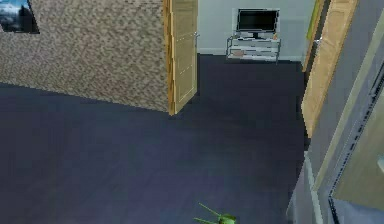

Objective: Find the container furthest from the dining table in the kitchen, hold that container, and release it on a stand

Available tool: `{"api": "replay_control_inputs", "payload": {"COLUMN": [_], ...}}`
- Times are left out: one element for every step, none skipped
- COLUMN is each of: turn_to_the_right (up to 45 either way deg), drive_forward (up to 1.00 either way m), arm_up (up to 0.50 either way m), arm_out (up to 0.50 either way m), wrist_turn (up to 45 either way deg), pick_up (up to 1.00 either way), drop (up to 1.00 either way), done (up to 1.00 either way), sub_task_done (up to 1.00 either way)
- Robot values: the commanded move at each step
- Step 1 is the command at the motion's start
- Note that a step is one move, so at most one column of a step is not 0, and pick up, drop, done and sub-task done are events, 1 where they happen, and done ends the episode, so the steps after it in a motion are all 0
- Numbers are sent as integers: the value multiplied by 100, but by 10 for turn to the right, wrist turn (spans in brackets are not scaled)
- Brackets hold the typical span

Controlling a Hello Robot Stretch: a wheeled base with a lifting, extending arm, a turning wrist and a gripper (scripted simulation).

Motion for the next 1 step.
{"api": "replay_control_inputs", "payload": {"turn_to_the_right": [150], "drive_forward": [0], "arm_up": [0], "arm_out": [0], "wrist_turn": [0], "pick_up": [0], "drop": [0], "done": [0], "sub_task_done": [0]}}
